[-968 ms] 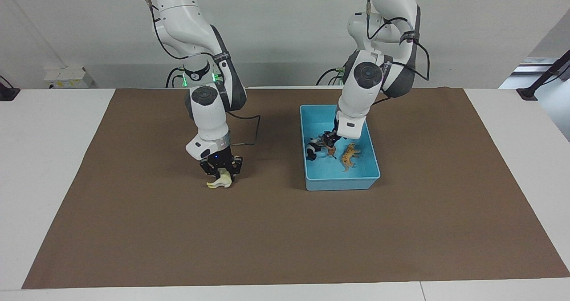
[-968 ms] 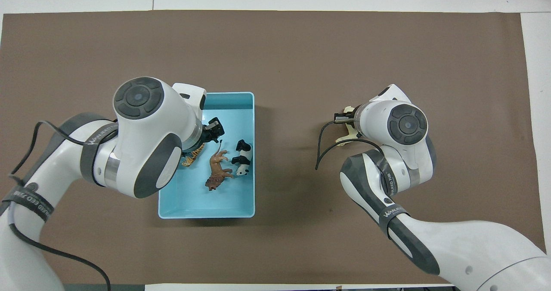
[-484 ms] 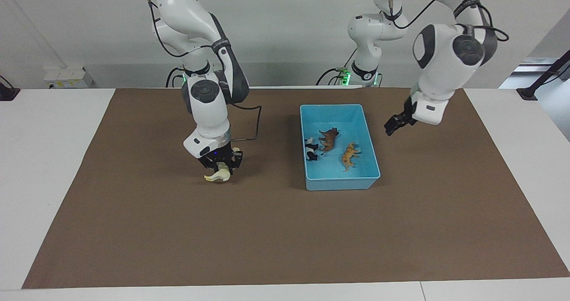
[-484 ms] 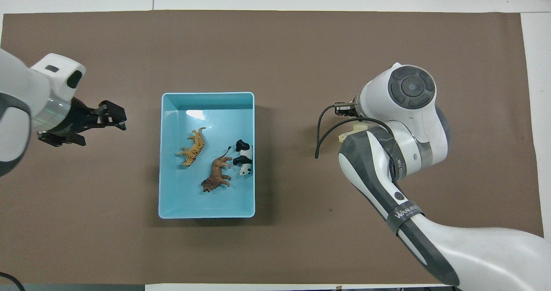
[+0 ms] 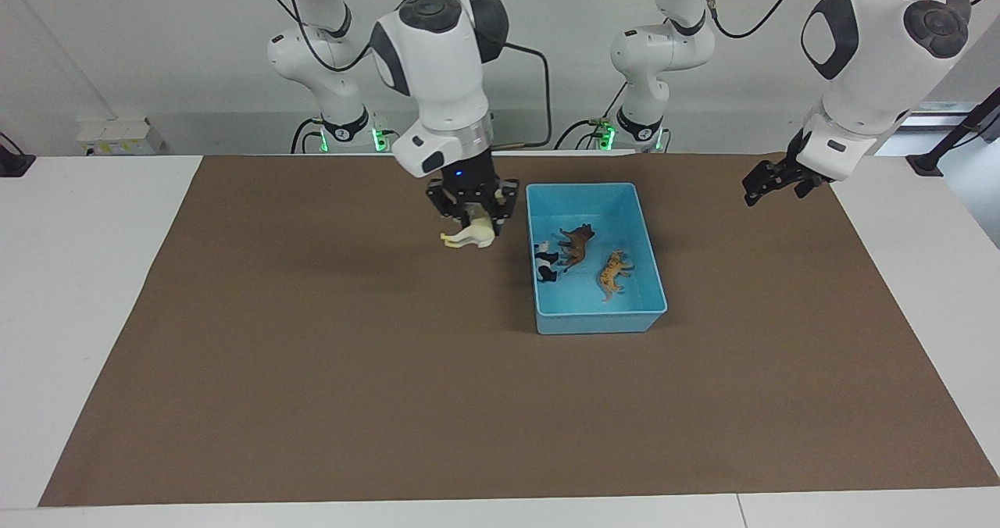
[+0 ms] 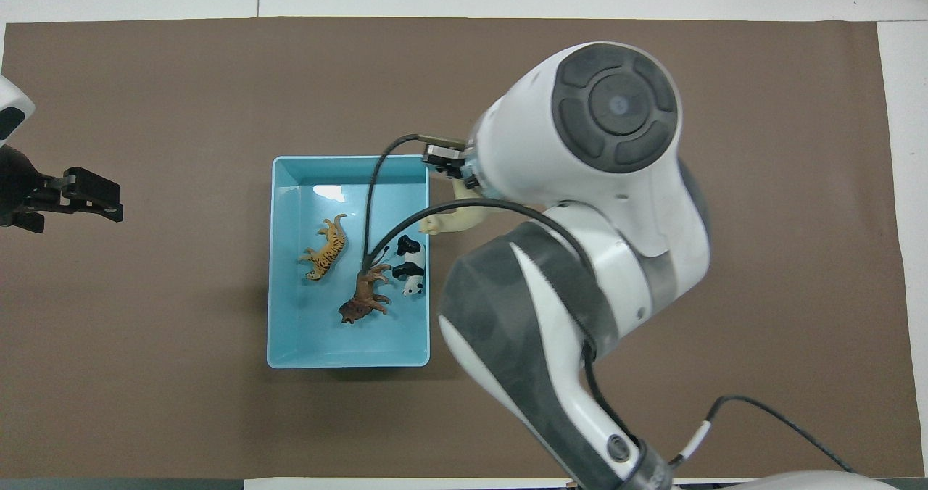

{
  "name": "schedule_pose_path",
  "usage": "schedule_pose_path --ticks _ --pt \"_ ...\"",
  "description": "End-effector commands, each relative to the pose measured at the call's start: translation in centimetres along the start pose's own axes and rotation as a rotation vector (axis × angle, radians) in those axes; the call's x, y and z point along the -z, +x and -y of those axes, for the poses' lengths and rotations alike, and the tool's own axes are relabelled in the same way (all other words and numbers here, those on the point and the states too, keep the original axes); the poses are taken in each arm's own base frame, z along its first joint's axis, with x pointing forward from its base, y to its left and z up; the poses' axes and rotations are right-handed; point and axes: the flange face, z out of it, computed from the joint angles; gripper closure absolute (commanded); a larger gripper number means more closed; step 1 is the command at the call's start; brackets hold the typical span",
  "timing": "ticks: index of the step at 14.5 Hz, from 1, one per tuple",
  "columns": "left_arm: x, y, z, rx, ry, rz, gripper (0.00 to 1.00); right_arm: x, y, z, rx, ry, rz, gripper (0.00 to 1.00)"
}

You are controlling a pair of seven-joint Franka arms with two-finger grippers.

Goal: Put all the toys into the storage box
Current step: 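Lower the cream horse into the box and open the right gripper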

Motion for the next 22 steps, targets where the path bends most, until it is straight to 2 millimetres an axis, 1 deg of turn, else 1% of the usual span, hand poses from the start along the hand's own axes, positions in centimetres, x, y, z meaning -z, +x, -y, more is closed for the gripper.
schedule_pose_path --ticks 1,2,3,4,5,6,7,8,9,10,11,13,14,15,17,18,19,20,21,22 --pt "0.7 1.6 -1.1 -0.033 0.023 0.032 0.00 -3.7 -3.1 5.5 -0.005 0.126 -0.010 1.00" --pt "1.1 0.9 -0.9 -0.037 0.023 0.043 0.00 -5.4 -4.2 5.8 0.006 0.131 -0.012 1.00" --pt "1.0 0.0 -0.7 -0.055 0.023 0.063 0.00 -7.3 -5.8 7.0 0.023 0.136 -0.009 1.00" --pt "0.8 -0.1 -0.8 -0.079 0.023 0.063 0.00 -10.6 -8.0 8.4 0.042 0.132 0.002 1.00" --pt "0.8 -0.2 -0.9 -0.080 0.023 0.065 0.00 -12.9 -9.3 9.0 0.041 0.132 0.003 1.00" --pt "0.9 -0.6 -1.0 -0.085 0.019 0.079 0.00 -14.3 -9.6 8.2 0.008 0.128 -0.001 0.62" --pt "1.6 -2.1 -0.7 -0.083 0.017 0.076 0.00 -14.4 -10.0 8.0 -0.028 0.126 0.007 0.08" --pt "1.7 -2.4 -0.7 -0.086 0.010 0.070 0.00 -14.1 -10.1 8.3 -0.080 0.128 0.011 0.00" --pt "1.6 -2.3 -0.9 -0.087 0.010 0.053 0.00 -13.8 -10.3 8.4 -0.125 0.126 0.019 0.00" --pt "1.4 -2.3 -1.3 -0.094 0.011 0.045 0.00 -13.3 -10.2 8.8 -0.160 0.130 0.020 0.00" --pt "1.5 -3.0 -1.5 -0.098 0.013 0.062 0.00 -13.0 -10.2 8.9 -0.193 0.120 0.029 0.00" --pt "1.5 -3.1 -1.3 -0.094 0.010 0.059 0.00 -11.5 -9.3 8.6 -0.206 0.092 0.029 0.00" --pt "1.6 -2.9 -1.3 -0.090 0.001 0.037 0.00 -9.5 -8.7 8.1 -0.191 0.079 0.009 0.00" --pt "1.9 -2.2 -1.2 -0.087 -0.009 -0.004 0.00 -6.9 -7.6 7.2 -0.179 0.060 -0.024 0.00" --pt "1.9 -2.2 -1.7 -0.096 -0.008 -0.009 0.00 -2.7 -3.8 3.4 -0.204 0.014 -0.046 0.00" --pt "2.0 -2.3 -1.8 -0.096 -0.006 -0.011 0.00 -0.4 -1.4 0.8 -0.178 -0.006 -0.048 0.00" --pt "2.1 -2.3 -1.9 -0.099 -0.006 -0.013 0.00 1.1 0.4 -1.5 -0.118 -0.031 -0.042 0.00" --pt "2.3 -2.2 -1.8 -0.098 -0.007 -0.023 0.00 2.6 2.7 -4.6 -0.038 -0.062 -0.030 0.00" --pt "2.4 -2.2 -1.6 -0.093 -0.008 -0.028 0.00 4.2 5.3 -8.2 0.059 -0.085 -0.022 0.00" --pt "2.4 -2.2 -1.2 -0.087 -0.009 -0.026 0.00 4.9 7.1 -11.3 0.143 -0.108 -0.008 0.00"
